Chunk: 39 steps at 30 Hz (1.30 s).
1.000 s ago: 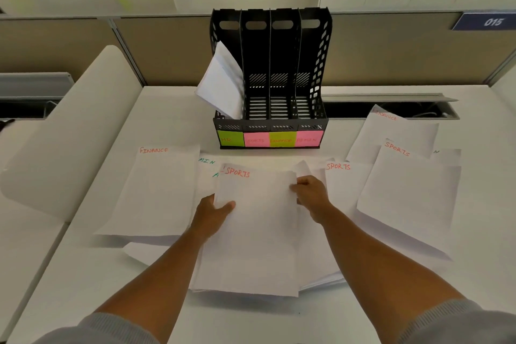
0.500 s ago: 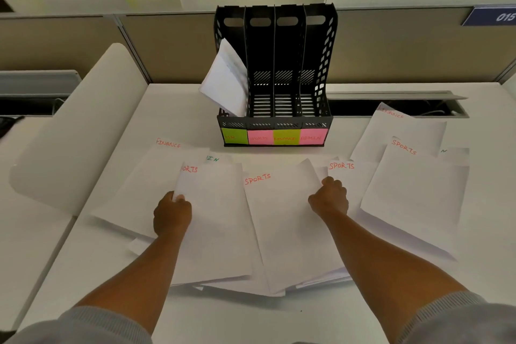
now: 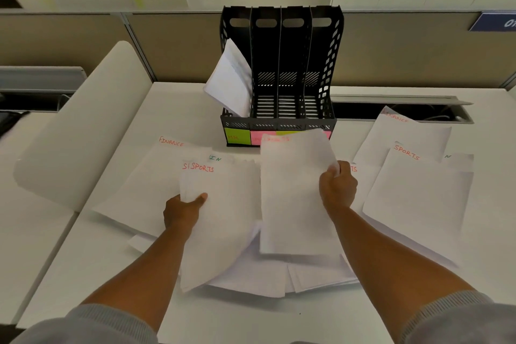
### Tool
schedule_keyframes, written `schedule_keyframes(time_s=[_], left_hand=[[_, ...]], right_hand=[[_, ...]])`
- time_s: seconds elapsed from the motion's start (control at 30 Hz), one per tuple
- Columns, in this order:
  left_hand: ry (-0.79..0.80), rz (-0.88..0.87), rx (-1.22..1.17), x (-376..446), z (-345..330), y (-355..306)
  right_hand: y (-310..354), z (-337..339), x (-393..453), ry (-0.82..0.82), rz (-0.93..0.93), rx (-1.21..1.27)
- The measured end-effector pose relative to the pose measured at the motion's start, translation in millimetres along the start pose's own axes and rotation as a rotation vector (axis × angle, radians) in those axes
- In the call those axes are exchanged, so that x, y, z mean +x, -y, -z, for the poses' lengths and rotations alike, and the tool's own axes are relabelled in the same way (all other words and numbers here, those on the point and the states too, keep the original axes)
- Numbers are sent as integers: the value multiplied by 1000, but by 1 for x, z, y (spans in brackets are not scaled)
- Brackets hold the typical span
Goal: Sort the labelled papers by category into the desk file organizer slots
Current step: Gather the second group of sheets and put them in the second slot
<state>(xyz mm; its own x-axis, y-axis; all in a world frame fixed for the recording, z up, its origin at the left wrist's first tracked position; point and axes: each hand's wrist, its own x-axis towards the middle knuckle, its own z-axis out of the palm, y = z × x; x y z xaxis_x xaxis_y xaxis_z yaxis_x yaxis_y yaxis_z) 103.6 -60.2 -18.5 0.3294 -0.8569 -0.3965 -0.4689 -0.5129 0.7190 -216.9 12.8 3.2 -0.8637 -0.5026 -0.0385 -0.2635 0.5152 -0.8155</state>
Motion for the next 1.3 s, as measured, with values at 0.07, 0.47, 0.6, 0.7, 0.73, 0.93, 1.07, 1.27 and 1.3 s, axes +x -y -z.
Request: schedule_keyframes(time_s=[0.07, 0.47, 0.6, 0.7, 0.73, 0.93, 1.07, 1.27, 1.3], left_hand=[[24, -2, -13, 0, -2, -2], [360, -26, -229, -16, -22, -14], [446, 55, -115, -24, -29, -24], [530, 91, -148, -25, -31, -31], [537, 72, -162, -24, -30, -30], [509, -43, -190, -19, -28, -27], [510, -69, -248, -12, -27, -32], [311, -137, -222, -3, -25, -39], [291, -140, -221, -3, -24, -39]], right_hand=[[3, 2, 5, -5, -71, 168], [8, -13, -11, 468, -177, 177], [2, -20, -22, 590, -137, 75], [-4, -22, -26, 657, -96, 26], [-5, -22, -27, 658, -78, 13], [-10, -10, -12, 295, -22, -208], [-18, 8, -5, 197, -74, -510], [-37, 21, -6, 213, -117, -674], [-39, 22, -6, 216, -115, -676]])
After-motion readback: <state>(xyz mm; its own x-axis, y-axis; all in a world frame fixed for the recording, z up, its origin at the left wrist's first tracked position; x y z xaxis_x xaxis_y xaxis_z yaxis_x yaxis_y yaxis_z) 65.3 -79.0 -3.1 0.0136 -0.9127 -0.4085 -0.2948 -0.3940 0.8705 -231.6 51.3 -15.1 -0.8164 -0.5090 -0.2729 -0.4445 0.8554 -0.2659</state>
